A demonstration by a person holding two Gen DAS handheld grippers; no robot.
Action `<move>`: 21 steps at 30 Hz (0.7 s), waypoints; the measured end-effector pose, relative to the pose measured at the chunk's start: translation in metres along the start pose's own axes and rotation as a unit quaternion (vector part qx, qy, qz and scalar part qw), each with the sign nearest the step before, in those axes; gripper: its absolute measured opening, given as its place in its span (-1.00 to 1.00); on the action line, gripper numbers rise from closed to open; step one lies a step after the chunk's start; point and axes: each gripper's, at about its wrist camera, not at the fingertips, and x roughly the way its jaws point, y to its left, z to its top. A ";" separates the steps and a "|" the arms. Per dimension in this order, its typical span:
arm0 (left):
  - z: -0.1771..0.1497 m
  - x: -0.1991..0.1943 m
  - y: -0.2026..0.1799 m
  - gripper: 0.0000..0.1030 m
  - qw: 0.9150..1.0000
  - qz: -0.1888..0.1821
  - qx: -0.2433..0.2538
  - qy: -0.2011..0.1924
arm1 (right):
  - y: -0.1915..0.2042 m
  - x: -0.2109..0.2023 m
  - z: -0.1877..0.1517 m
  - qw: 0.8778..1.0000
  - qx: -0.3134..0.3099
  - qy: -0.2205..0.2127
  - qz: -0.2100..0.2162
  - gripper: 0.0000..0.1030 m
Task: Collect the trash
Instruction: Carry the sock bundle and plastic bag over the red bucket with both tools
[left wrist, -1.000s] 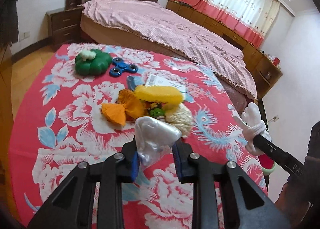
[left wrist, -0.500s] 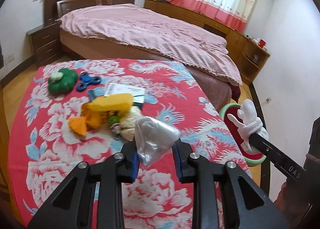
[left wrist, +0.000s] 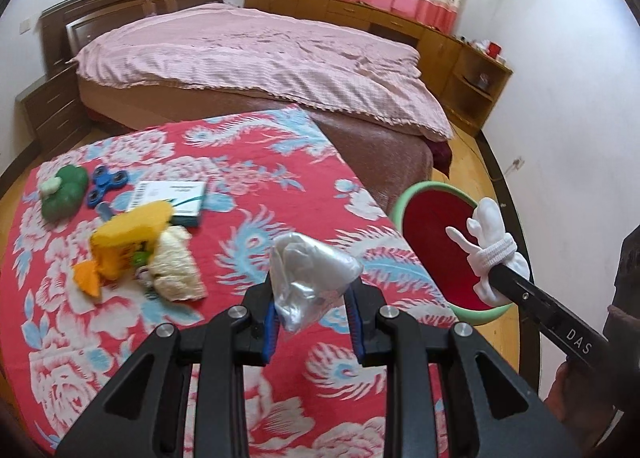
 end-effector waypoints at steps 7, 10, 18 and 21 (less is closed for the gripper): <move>0.005 0.021 -0.030 -0.46 0.999 -0.009 0.028 0.017 | -0.025 -0.001 0.003 0.999 0.019 -0.002 -0.026 -0.45; 0.007 0.030 -0.041 -0.46 0.999 -0.012 0.039 0.024 | -0.037 0.000 0.004 0.999 0.026 -0.002 -0.040 -0.45; 0.012 0.058 -0.068 -0.46 0.997 -0.021 0.064 0.042 | -0.065 0.008 0.007 0.996 0.043 0.005 -0.072 -0.45; 0.014 0.069 -0.078 -0.46 0.996 -0.025 0.072 0.049 | -0.076 0.014 0.008 0.995 0.051 0.012 -0.081 -0.44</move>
